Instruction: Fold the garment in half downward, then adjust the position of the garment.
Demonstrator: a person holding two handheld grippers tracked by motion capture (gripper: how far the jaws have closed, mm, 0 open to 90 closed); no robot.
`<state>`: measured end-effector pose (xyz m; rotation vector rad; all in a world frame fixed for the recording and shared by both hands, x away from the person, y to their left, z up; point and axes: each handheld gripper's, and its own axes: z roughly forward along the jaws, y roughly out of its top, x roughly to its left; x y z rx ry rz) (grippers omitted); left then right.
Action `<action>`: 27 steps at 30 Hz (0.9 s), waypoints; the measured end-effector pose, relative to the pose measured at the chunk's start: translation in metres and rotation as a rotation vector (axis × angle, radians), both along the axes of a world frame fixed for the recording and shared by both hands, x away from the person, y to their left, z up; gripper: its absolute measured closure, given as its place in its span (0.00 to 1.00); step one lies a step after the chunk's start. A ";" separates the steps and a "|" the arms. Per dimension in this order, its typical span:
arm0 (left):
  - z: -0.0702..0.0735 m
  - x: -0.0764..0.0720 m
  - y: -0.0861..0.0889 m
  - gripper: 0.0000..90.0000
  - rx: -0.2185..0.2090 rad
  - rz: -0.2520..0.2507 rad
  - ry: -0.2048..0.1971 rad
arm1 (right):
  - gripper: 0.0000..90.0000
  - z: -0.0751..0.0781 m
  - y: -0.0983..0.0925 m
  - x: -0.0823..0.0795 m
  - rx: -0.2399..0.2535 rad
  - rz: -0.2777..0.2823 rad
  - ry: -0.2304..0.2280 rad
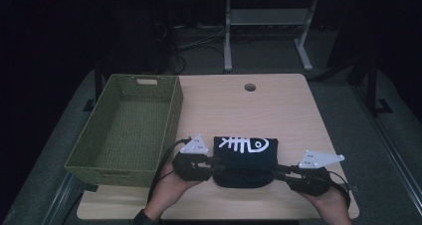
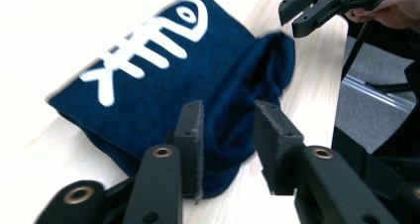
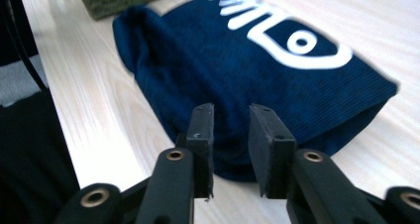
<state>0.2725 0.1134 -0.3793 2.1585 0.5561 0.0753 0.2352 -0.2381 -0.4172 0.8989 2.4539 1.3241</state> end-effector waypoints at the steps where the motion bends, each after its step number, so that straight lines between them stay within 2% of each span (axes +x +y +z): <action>1: 0.003 0.002 0.001 0.76 -0.009 0.005 -0.005 | 0.82 0.003 -0.001 0.001 0.007 0.000 -0.005; 3: 0.006 0.007 0.001 0.81 -0.016 0.020 -0.018 | 0.85 0.007 -0.002 0.003 0.014 -0.004 -0.015; 6: 0.006 0.019 -0.002 0.89 -0.028 0.045 -0.015 | 0.91 0.010 -0.002 0.009 0.013 0.000 -0.015; 11: -0.003 0.044 -0.013 0.99 -0.003 0.102 -0.007 | 0.98 0.004 0.004 0.019 -0.008 0.013 -0.004; 16: -0.018 0.066 -0.022 1.00 0.039 0.145 0.024 | 1.00 -0.003 0.008 0.023 -0.018 0.025 0.016; 21: -0.041 0.081 -0.032 1.00 0.097 0.146 0.062 | 1.00 -0.013 0.010 0.023 -0.020 0.047 0.048; 23: -0.048 0.084 -0.036 1.00 0.128 0.145 0.056 | 1.00 -0.016 0.011 0.023 -0.015 0.061 0.059; 27: -0.058 0.090 -0.044 1.00 0.146 0.144 0.066 | 1.00 -0.025 0.015 0.020 -0.026 0.086 0.087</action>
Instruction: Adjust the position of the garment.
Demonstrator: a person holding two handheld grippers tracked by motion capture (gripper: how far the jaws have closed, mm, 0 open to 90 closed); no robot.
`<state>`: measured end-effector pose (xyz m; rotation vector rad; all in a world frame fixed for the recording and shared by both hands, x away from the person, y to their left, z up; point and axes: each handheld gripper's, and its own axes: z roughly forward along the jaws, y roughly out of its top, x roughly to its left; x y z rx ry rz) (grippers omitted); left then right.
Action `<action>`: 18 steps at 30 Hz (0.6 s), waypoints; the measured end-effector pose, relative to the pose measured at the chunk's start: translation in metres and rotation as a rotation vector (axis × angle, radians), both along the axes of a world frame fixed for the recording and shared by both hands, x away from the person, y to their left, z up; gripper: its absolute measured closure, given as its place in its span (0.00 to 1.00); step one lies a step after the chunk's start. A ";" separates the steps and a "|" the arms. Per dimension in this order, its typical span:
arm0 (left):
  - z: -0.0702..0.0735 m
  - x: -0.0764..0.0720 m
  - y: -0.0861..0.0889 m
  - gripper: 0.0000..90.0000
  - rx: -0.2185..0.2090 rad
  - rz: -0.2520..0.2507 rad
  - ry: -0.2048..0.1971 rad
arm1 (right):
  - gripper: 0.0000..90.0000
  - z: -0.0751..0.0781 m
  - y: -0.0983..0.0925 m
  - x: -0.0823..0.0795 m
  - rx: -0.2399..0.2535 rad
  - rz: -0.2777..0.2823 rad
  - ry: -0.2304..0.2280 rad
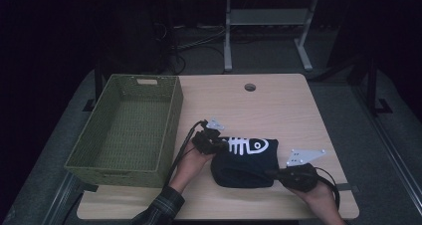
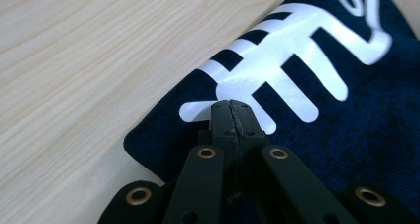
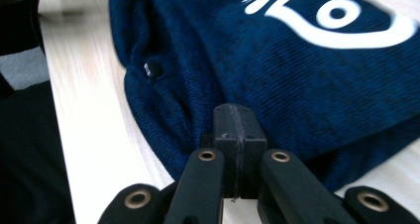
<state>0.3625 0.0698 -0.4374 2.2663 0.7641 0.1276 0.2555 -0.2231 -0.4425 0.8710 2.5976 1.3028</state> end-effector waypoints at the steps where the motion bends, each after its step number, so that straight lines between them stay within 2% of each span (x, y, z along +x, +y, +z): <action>1: -0.001 0.002 -0.002 1.00 0.005 -0.003 0.000 | 1.00 -0.002 0.001 -0.001 0.002 0.002 0.000; 7: -0.007 0.014 -0.009 1.00 0.012 -0.032 0.012 | 1.00 -0.009 0.010 -0.002 -0.005 0.033 0.014; 13: -0.011 0.023 -0.018 1.00 0.009 -0.046 0.022 | 1.00 -0.016 0.026 -0.007 -0.038 0.070 0.016; 16: -0.012 0.027 -0.021 1.00 0.031 -0.067 0.018 | 1.00 -0.018 0.030 -0.009 -0.059 0.075 0.002; 18: -0.014 0.028 -0.023 1.00 0.014 -0.058 0.024 | 1.00 -0.019 0.033 -0.011 -0.073 0.076 -0.017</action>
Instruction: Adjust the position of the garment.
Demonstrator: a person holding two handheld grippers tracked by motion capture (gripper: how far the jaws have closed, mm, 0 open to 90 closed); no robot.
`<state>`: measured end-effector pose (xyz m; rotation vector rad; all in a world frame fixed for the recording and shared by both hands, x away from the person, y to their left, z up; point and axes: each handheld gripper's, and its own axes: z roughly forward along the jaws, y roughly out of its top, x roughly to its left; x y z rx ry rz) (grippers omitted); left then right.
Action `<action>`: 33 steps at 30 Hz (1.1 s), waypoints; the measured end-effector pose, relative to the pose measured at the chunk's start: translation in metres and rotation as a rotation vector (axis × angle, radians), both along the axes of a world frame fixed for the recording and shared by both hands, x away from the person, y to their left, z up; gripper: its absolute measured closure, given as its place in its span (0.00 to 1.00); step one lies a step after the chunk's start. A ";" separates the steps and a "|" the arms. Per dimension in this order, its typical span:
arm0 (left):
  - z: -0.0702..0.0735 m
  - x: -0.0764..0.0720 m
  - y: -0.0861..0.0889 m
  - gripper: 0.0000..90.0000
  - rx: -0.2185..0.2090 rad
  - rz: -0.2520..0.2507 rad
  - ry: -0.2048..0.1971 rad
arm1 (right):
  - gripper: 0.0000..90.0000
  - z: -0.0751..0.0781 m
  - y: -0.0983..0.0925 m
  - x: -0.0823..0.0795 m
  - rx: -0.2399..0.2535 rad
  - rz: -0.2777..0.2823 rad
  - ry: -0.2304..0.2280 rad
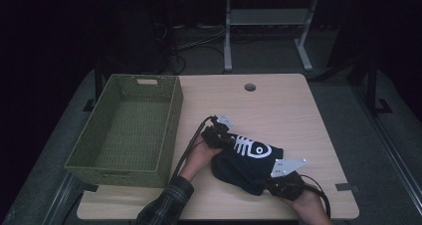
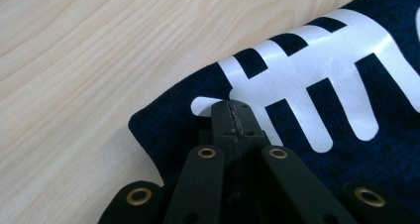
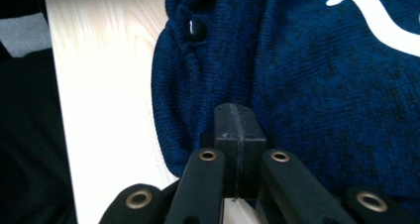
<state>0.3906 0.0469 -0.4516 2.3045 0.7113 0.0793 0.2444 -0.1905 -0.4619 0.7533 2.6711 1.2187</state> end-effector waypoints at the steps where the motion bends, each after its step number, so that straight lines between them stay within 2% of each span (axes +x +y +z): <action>1: 0.000 0.001 0.001 1.00 0.002 -0.006 -0.002 | 1.00 0.000 0.001 -0.001 -0.004 -0.001 -0.009; 4: 0.005 -0.002 0.002 1.00 -0.019 0.005 0.000 | 1.00 0.001 0.001 -0.001 0.005 -0.005 0.003; 7: 0.014 -0.006 0.006 1.00 -0.032 -0.002 -0.018 | 1.00 0.006 -0.002 0.000 0.025 -0.009 -0.007; 12: 0.030 -0.021 0.013 1.00 -0.075 -0.011 -0.048 | 1.00 0.020 -0.010 0.003 0.073 -0.035 -0.059; 16: 0.039 -0.036 0.021 1.00 -0.112 -0.016 -0.056 | 1.00 0.029 -0.017 0.007 0.103 -0.066 -0.072; 20: 0.048 -0.047 0.027 1.00 -0.113 -0.024 -0.066 | 1.00 0.036 -0.025 0.013 0.116 -0.106 -0.095; 23: 0.052 -0.057 0.031 1.00 -0.127 -0.028 -0.055 | 1.00 0.040 -0.031 0.019 0.124 -0.136 -0.115; 26: 0.055 -0.068 0.038 0.99 -0.112 -0.031 -0.061 | 1.00 0.043 -0.036 0.027 0.128 -0.167 -0.124; 33: 0.049 -0.088 0.048 0.99 -0.084 -0.023 -0.062 | 1.00 0.042 -0.045 0.046 0.105 -0.237 -0.142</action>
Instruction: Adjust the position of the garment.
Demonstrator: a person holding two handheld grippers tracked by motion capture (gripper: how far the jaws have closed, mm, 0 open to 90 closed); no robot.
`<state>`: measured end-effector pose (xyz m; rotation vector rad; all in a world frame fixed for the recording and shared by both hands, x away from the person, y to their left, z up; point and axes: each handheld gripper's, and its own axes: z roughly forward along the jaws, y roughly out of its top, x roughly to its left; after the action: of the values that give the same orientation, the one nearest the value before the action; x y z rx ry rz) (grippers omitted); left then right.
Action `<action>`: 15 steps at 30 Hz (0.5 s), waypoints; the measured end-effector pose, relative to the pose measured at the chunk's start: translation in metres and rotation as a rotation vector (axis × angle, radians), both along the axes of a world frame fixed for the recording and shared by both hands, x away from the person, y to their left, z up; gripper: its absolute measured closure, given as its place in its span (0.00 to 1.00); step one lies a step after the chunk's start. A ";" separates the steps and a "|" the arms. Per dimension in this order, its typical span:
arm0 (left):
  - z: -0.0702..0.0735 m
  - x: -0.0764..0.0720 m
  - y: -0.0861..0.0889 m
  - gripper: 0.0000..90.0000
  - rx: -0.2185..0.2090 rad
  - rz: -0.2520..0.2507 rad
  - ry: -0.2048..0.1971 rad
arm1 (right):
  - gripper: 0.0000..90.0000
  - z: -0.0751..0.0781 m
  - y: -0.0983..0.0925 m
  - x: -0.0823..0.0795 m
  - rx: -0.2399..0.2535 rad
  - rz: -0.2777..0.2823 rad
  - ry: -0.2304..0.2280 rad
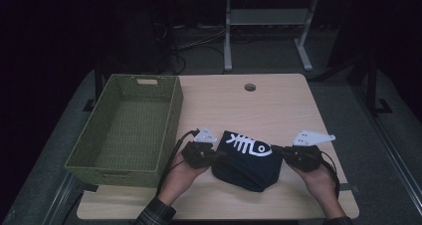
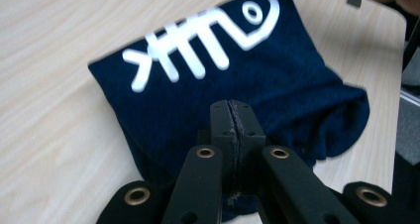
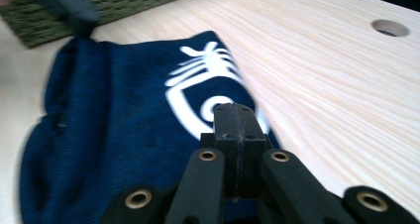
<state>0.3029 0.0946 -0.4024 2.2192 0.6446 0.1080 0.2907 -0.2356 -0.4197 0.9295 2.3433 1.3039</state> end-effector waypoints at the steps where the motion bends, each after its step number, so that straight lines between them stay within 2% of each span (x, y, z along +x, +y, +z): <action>1: 0.000 0.000 0.000 0.99 0.000 0.000 0.000 | 1.00 0.000 -0.001 0.002 -0.002 -0.012 0.003; 3: -0.006 -0.003 0.003 0.99 0.009 0.005 0.015 | 1.00 -0.002 -0.002 0.007 -0.015 -0.028 0.000; 9: -0.021 -0.002 0.002 0.99 0.053 0.005 0.034 | 1.00 -0.014 -0.004 0.016 -0.052 -0.056 0.041; 15: -0.036 -0.001 -0.007 1.00 0.136 -0.008 0.031 | 1.00 -0.033 -0.006 0.025 -0.097 -0.080 0.107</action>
<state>0.3015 0.0873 -0.4379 2.3577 0.6621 0.1169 0.3153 -0.2418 -0.4532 1.0740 2.3983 1.1252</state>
